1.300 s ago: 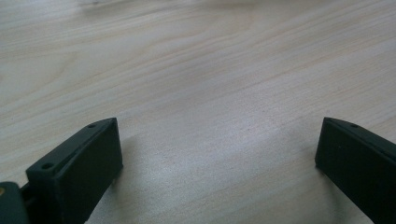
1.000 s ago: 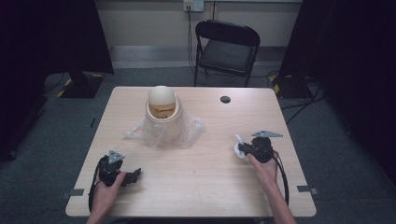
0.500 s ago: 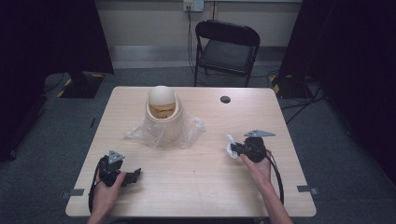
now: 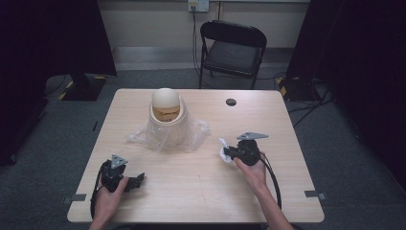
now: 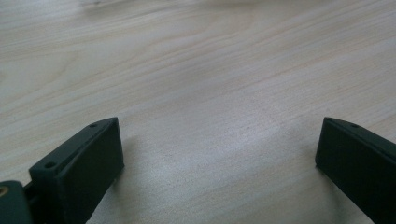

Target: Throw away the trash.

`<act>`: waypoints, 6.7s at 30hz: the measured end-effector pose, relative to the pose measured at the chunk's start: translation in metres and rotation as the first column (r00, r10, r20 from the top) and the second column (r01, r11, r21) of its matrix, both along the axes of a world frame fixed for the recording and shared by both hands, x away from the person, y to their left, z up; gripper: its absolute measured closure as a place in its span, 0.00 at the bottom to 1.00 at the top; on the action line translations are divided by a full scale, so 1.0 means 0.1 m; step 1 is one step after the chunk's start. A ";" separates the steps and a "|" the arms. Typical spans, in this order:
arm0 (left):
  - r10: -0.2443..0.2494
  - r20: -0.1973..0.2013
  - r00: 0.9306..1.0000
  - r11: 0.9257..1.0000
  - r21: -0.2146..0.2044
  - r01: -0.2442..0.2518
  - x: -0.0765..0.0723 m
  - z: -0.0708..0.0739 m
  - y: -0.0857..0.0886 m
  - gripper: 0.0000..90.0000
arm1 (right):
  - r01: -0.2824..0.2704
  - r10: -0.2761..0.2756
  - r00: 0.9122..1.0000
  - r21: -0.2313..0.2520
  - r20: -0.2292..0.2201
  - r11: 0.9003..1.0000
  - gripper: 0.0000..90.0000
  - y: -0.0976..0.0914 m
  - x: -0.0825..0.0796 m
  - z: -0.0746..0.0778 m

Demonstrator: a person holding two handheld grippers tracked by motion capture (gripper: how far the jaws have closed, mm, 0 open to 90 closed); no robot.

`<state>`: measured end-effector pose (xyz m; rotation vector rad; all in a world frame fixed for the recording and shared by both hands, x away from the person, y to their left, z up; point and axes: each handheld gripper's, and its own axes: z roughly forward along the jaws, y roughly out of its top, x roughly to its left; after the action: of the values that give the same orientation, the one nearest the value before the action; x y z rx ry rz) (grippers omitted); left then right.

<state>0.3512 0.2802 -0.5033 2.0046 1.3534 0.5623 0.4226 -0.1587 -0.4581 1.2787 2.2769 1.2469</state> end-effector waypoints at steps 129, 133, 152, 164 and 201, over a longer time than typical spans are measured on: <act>-0.006 0.001 1.000 1.000 0.000 0.006 -0.01 0.00 0.01 0.00 | -0.142 0.143 0.989 -0.041 0.030 0.989 0.59 2.07 0.92 0.84; -0.007 0.000 1.000 1.000 0.000 0.007 -0.01 0.00 0.01 0.00 | -0.135 0.135 0.991 0.012 0.011 0.991 0.49 2.00 0.92 0.86; -0.011 0.000 1.000 1.000 0.011 0.011 -0.01 0.00 0.01 0.00 | -0.173 0.170 0.985 0.075 0.036 0.982 0.49 1.79 0.78 0.95; -0.006 0.001 1.000 1.000 0.002 0.006 -0.01 0.00 0.01 0.00 | -0.135 0.130 0.989 0.071 0.077 0.988 0.52 1.38 0.63 0.95; -0.008 0.001 1.000 1.000 -0.002 0.008 -0.01 0.00 0.01 0.00 | 0.119 -0.118 0.992 -0.025 0.050 0.993 0.27 -0.11 0.07 0.51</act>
<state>0.3503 0.2813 -0.5033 2.0073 1.3445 0.5583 0.4297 -0.1701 -0.4068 1.3380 2.1436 1.1876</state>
